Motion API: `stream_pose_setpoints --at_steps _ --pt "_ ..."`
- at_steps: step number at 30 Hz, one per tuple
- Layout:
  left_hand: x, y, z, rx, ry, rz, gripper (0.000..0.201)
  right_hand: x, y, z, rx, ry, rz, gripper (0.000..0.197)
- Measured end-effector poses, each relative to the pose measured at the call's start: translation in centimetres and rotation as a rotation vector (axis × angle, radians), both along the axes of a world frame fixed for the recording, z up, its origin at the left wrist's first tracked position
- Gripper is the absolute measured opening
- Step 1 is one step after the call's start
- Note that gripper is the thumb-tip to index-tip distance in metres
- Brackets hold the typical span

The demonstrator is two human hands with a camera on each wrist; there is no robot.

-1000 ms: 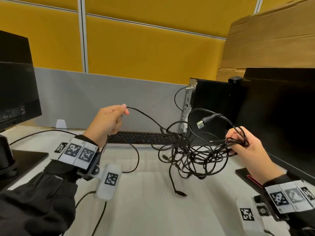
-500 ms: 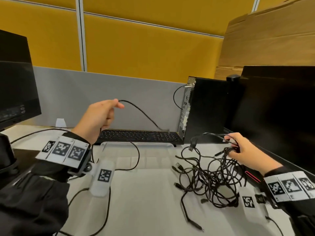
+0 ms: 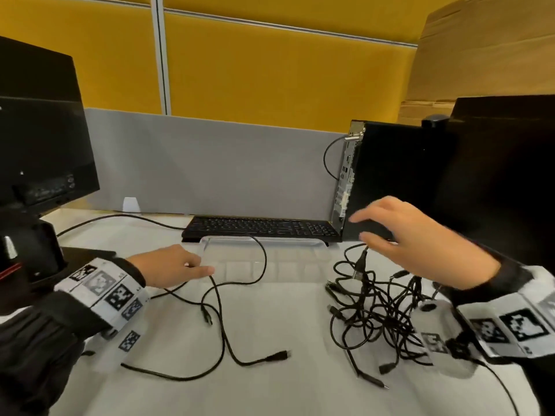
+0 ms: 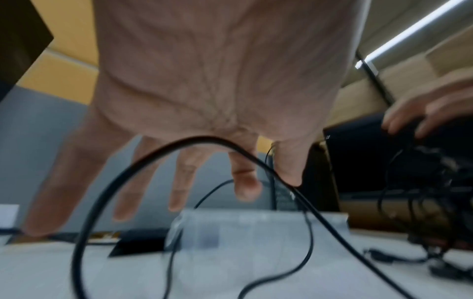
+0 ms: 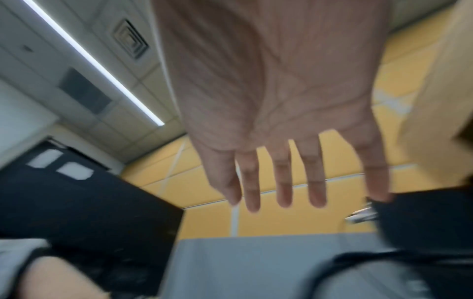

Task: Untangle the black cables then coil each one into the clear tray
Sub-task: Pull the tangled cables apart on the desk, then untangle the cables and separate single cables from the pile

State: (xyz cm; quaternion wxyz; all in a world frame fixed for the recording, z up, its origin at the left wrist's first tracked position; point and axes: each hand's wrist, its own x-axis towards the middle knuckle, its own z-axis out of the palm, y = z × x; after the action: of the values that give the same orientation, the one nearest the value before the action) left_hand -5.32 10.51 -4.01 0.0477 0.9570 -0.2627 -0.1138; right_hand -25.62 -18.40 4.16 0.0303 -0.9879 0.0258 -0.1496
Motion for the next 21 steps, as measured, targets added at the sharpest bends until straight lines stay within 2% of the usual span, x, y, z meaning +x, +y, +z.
stream_pose_setpoints --at_steps 2,3,6,8,9,10,13,15,18,21 --pt "1.0 -0.1 -1.2 0.06 0.021 0.024 0.048 1.2 3.5 0.0 0.003 0.043 0.123 0.034" --pt "1.2 -0.2 -1.6 0.077 0.044 0.046 0.046 1.9 5.2 -0.3 0.001 0.132 0.176 0.034" --pt "1.9 -0.6 -2.9 0.124 0.121 0.125 0.069 4.4 9.1 -1.8 -0.036 0.451 0.258 0.038" --pt "2.4 -0.6 -3.9 0.143 0.091 0.17 0.085 6.4 10.9 -3.2 -0.08 0.547 0.268 0.04" --pt "2.7 -0.6 -4.2 0.154 0.07 0.187 0.085 7.3 11.6 -4.0 -0.093 0.579 0.264 0.041" --pt "2.9 -0.5 -4.3 0.16 0.064 0.194 0.078 8.1 12.2 -4.7 -0.099 0.613 0.257 0.042" --pt "3.1 -0.1 -4.1 0.159 0.099 0.135 0.039 10.1 13.4 -6.5 -0.077 0.685 0.238 0.05" --pt "2.9 0.0 -4.0 0.147 0.066 0.071 0.026 11.1 14.1 -7.1 -0.023 0.647 0.238 0.062" --pt "2.2 0.2 -3.3 0.058 -0.019 0.004 0.027 12.4 15.0 -7.5 0.072 0.534 0.268 0.087" --pt "1.1 0.7 -1.5 -0.004 -0.06 -0.1 0.022 13.6 15.9 -8.2 0.041 0.513 0.345 0.104"
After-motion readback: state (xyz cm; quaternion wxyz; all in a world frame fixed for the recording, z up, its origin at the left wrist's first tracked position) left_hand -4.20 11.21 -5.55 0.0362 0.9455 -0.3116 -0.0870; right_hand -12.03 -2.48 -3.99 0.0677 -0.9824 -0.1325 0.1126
